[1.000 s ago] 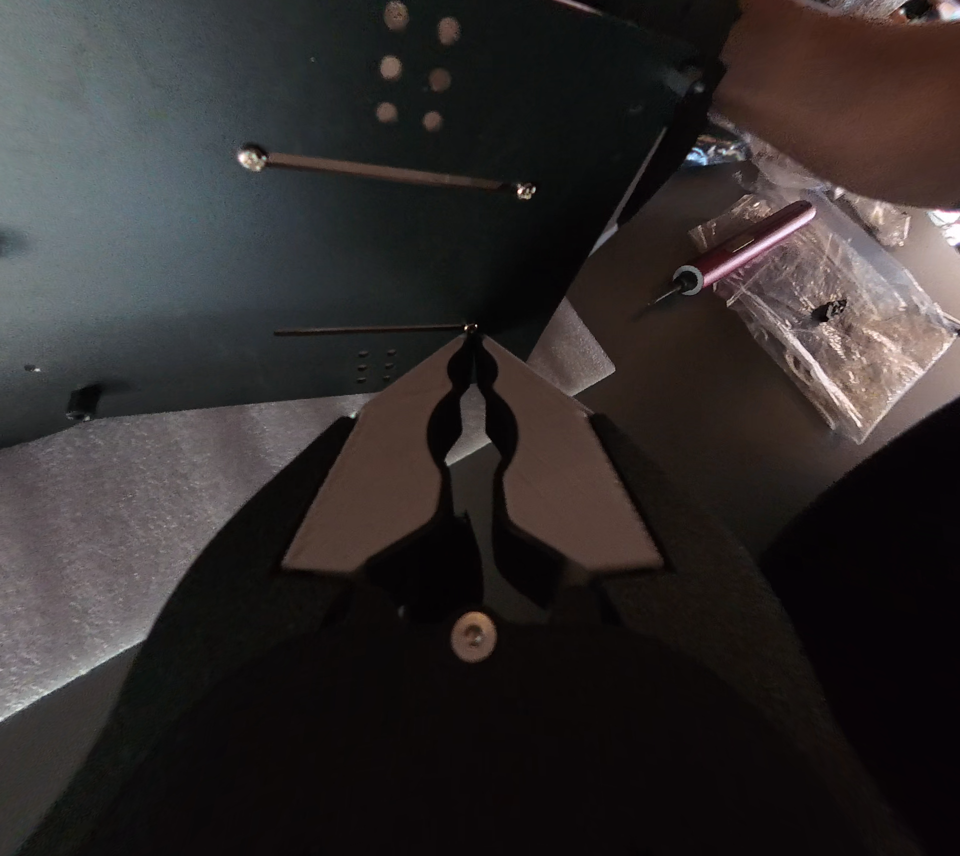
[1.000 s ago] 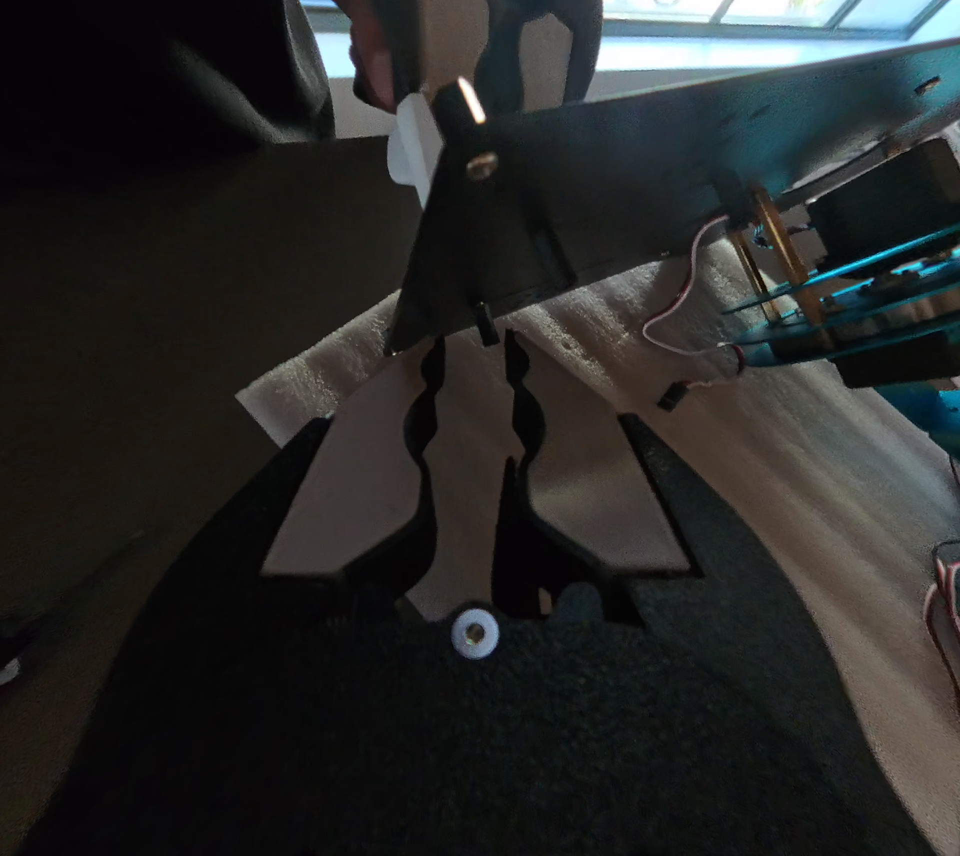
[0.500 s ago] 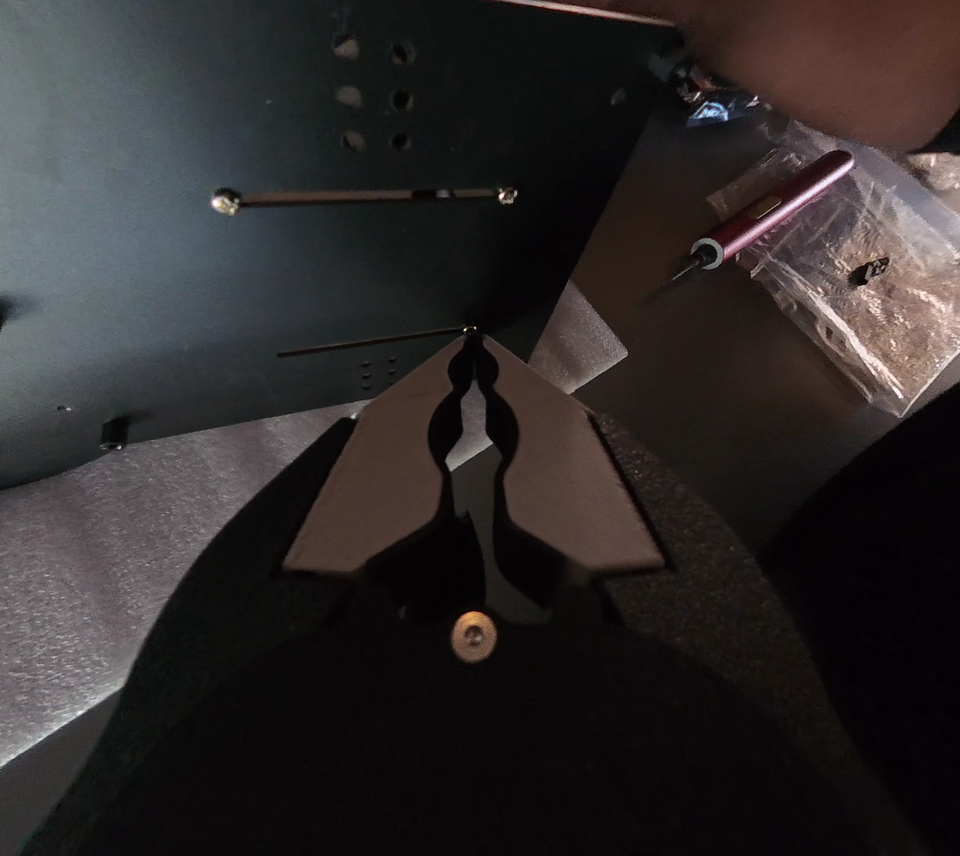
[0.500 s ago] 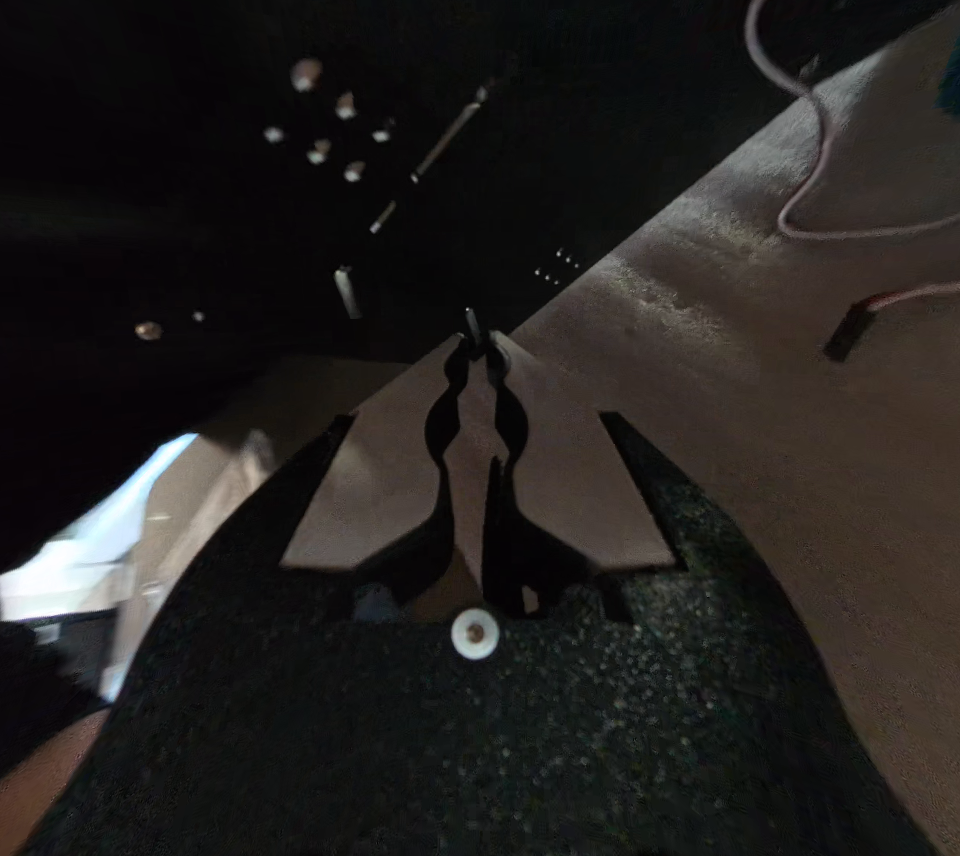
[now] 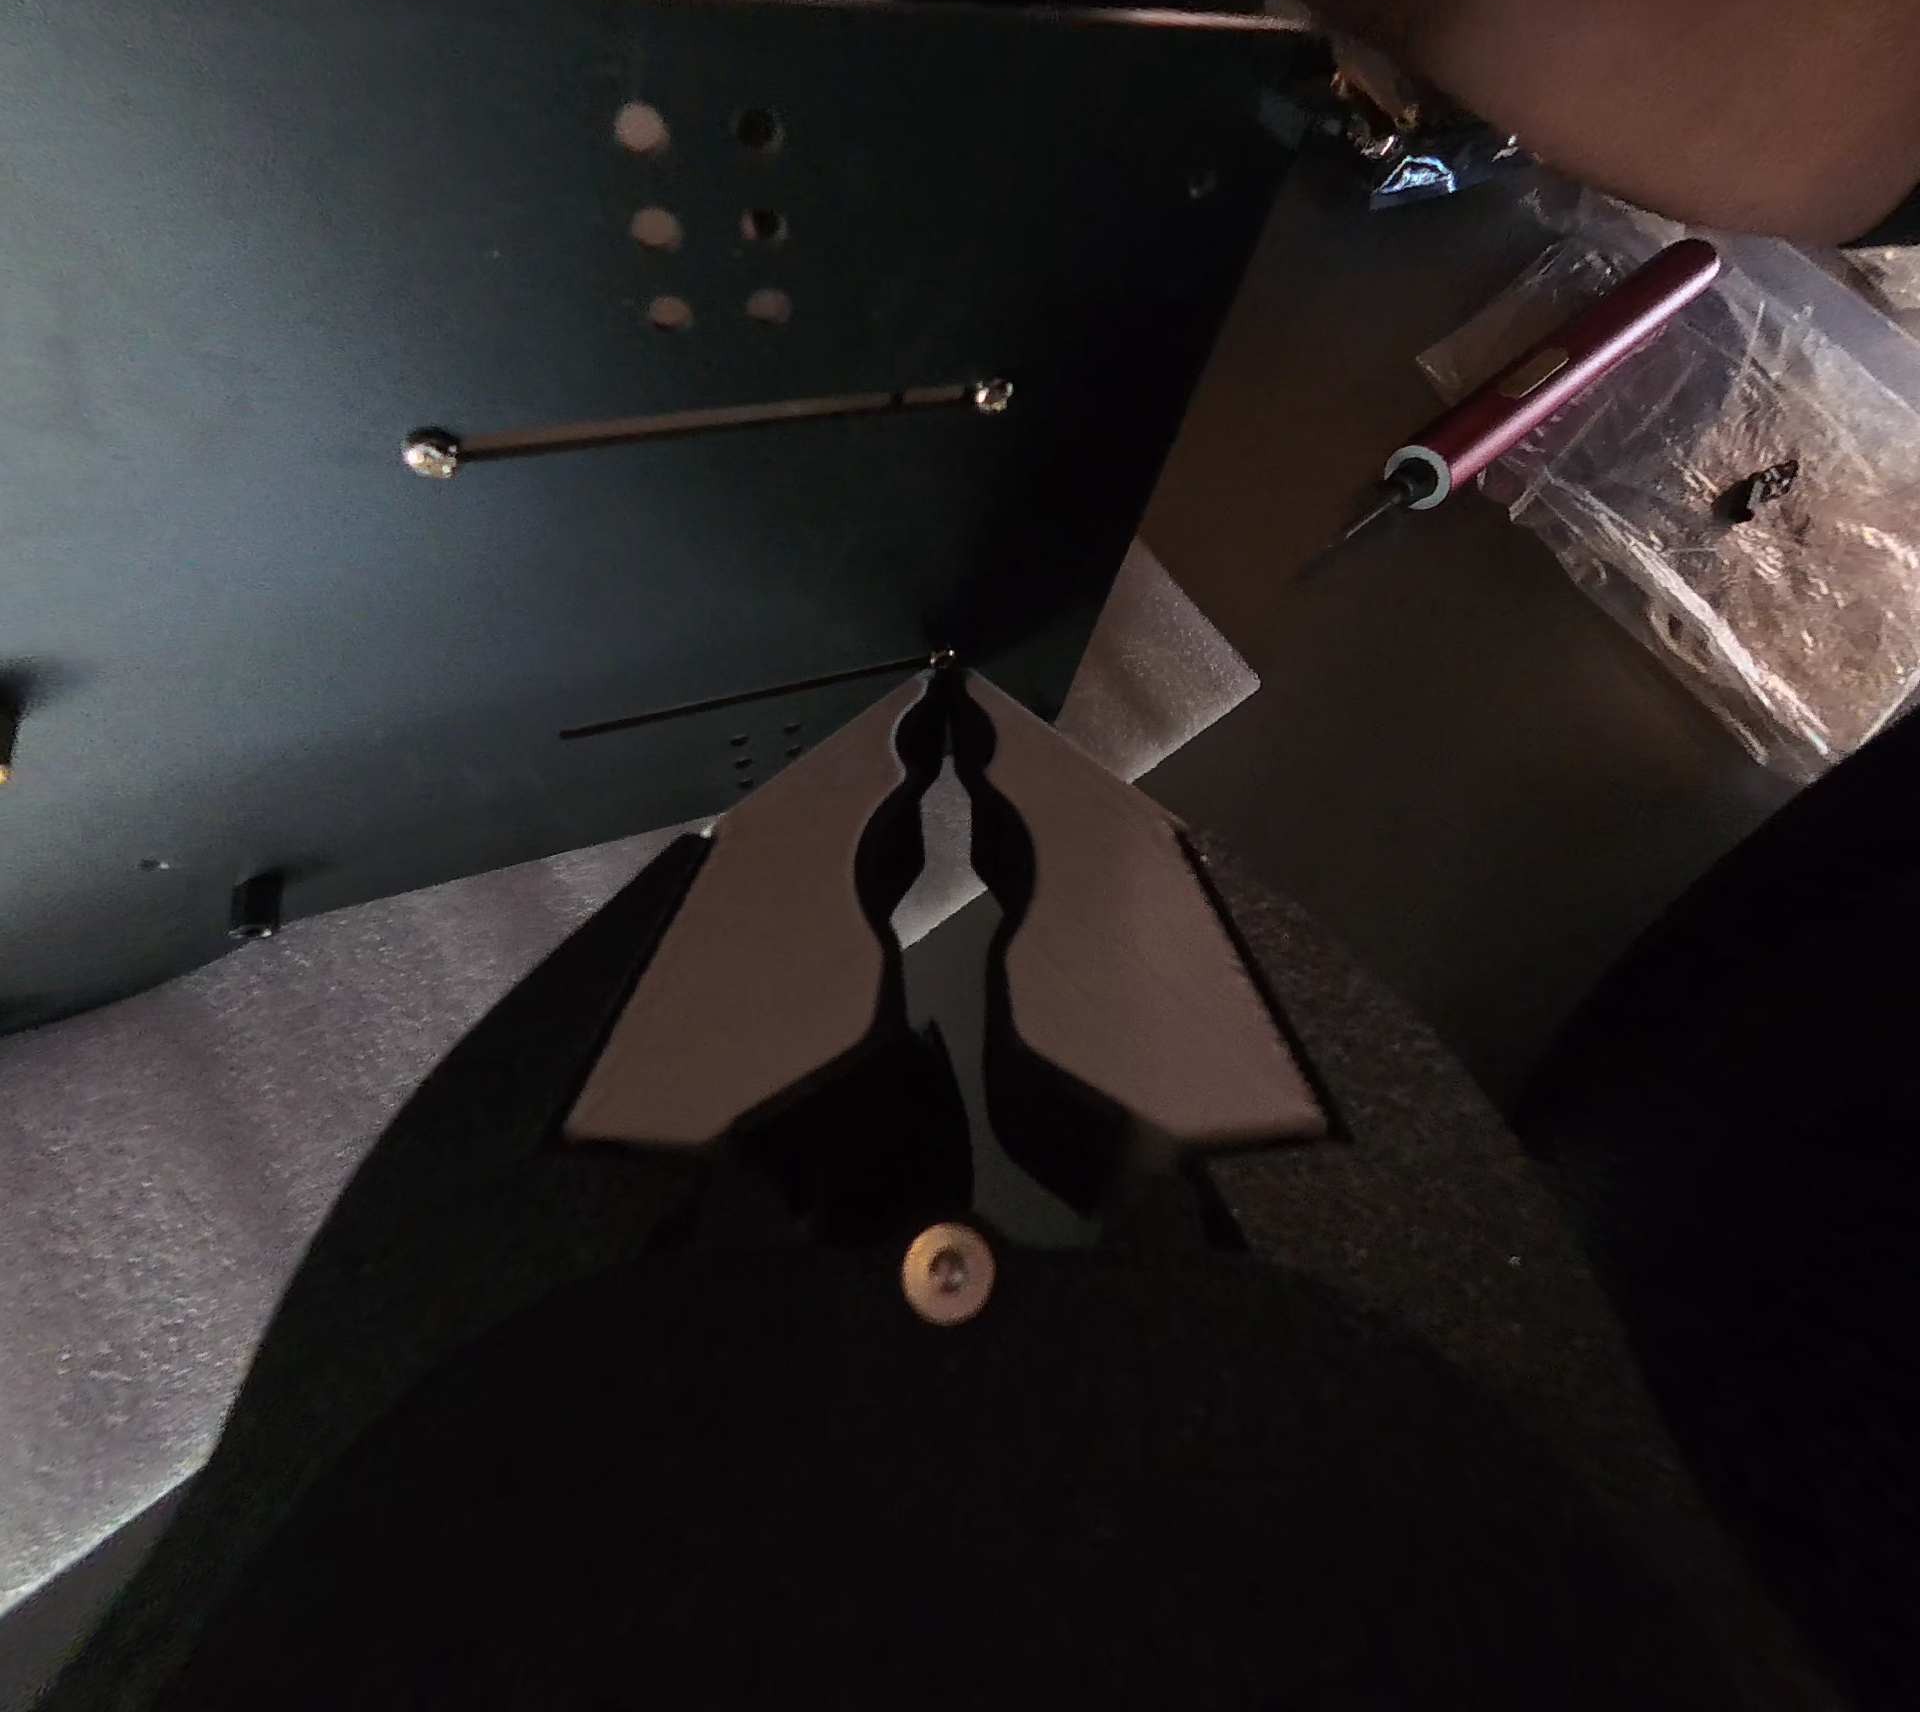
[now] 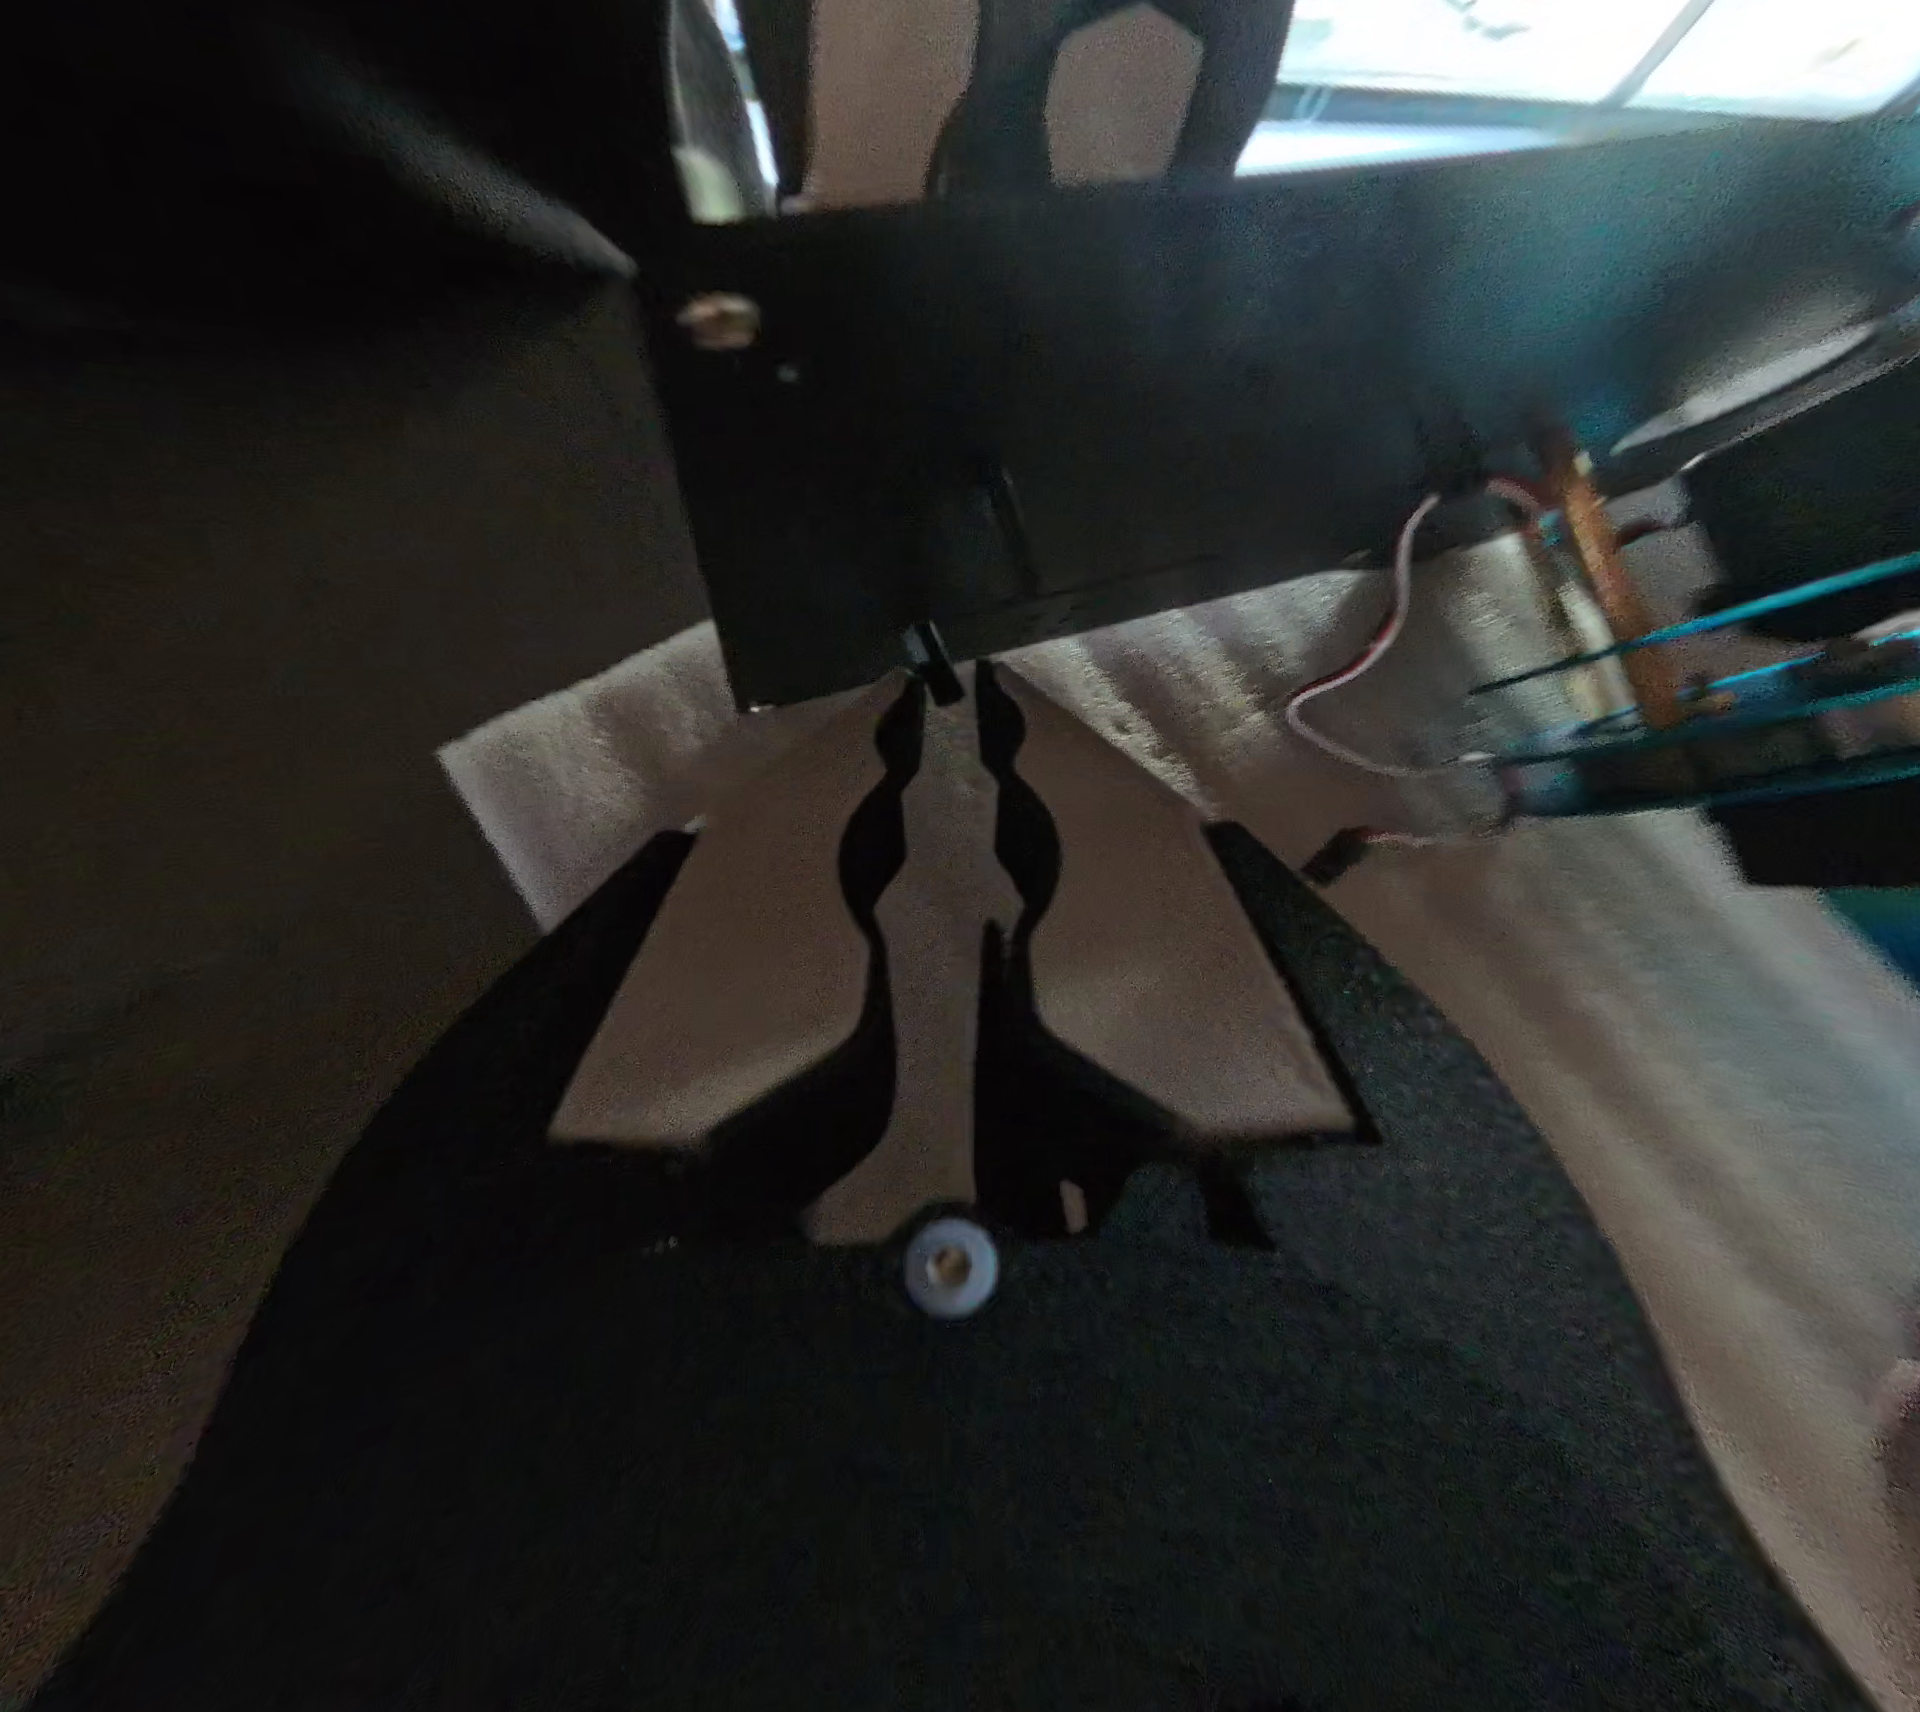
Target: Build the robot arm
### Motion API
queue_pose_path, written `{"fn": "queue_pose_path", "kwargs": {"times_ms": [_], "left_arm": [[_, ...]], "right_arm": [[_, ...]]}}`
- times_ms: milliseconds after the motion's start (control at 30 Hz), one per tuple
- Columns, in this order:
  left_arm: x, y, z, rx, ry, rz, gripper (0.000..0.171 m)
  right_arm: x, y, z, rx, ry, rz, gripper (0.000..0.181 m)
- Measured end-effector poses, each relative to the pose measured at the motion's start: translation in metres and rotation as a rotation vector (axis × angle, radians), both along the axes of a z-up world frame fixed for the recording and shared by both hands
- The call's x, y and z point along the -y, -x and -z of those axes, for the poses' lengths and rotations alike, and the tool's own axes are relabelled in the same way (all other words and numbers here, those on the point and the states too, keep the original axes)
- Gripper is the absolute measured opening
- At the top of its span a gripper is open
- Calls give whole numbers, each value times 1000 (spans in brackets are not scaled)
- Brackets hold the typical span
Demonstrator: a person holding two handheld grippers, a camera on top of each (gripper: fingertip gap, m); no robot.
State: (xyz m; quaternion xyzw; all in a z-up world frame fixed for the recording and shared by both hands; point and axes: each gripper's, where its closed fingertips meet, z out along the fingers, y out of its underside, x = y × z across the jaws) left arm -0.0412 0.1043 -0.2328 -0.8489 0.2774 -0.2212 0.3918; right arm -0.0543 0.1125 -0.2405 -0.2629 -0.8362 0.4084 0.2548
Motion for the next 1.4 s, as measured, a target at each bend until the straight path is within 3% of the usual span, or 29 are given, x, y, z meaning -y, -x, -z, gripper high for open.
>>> {"fn": "queue_pose_path", "kwargs": {"times_ms": [67, 167, 300, 367, 500, 567, 767, 900, 1000, 1100, 1233, 1300, 1400], "left_arm": [[0, 0, 0, 13, 7, -4, 0], [0, 0, 0, 18, 10, -6, 0], [-2, -2, 0, -31, -28, -2, 0], [-2, -2, 1, -56, -41, 10, 0], [-2, -2, 0, -45, -33, 5, 0], [-2, -2, 0, -46, -34, 6, 0], [-2, -2, 0, -35, -29, 18, 0], [-2, -2, 0, -22, -25, 14, 0], [-3, -2, 0, -16, -23, 15, 0], [-3, -2, 0, -21, -26, 18, 0], [-6, -5, 0, -52, -52, 19, 0], [-6, -5, 0, -88, -73, 33, 0], [-5, -5, 0, -102, -81, 36, 0]], "right_arm": [[2, 1, 0, -25, -49, -18, 8], [4, -4, 3, 123, 27, -28, 5], [7, -13, 0, 729, 501, -28, 5], [9, -14, -2, 924, 686, -34, 5], [8, -15, -1, 842, 648, -20, 7], [1, -16, 5, 721, 523, 14, 21], [-3, -18, 4, 259, 175, 2, 28], [-6, -6, -5, 24, 32, 30, 23], [2, -6, -2, 6, -2, -16, 6], [3, -7, -2, 124, 70, -34, 5], [3, -14, -2, 691, 457, -58, 5], [4, -15, -3, 897, 625, -76, 4], [4, -15, -3, 929, 644, -82, 5]]}}
